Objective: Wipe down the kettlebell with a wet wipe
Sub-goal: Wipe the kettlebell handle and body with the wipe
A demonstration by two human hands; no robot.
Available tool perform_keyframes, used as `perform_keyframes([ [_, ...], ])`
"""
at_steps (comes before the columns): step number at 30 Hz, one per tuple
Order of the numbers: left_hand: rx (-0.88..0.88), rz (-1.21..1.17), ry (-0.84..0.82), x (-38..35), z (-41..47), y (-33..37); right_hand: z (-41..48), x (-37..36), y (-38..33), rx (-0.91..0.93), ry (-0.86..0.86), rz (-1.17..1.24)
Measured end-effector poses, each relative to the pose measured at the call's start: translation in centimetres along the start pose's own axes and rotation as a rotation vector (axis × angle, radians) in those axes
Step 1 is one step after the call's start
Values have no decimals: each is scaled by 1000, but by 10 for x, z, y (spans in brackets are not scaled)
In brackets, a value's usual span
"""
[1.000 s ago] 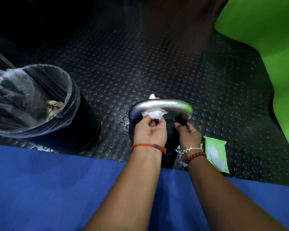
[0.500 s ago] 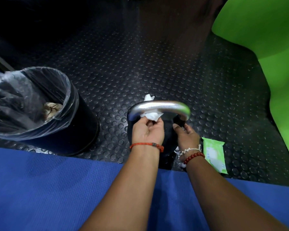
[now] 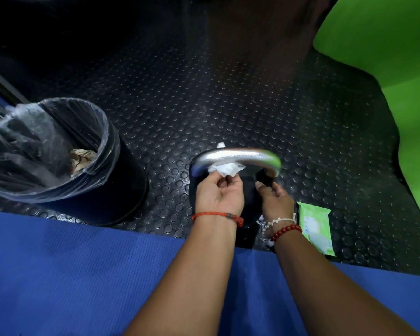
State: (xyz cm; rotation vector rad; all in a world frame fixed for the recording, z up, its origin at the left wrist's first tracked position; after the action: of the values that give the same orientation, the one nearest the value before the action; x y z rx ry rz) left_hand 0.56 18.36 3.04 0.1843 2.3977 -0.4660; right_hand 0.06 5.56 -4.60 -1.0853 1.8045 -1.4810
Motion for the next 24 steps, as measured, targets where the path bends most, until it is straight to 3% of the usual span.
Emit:
perform_keyframes([
  [24,-41,-37,49,1,-11,2,0,0,3,-11,-2,9],
])
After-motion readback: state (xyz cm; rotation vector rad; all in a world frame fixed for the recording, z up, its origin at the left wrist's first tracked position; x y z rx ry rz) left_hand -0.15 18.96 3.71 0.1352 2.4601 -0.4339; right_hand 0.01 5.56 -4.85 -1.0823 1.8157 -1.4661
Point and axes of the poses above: each hand's wrist, its own z-axis towards the middle knuckle, its own x-axis out of the back of the hand, y = z × x, the point moved 4 cm from there along z, towards the middle knuckle, and after that the axes turned 15 degrees about x, right-handed, at the moved point
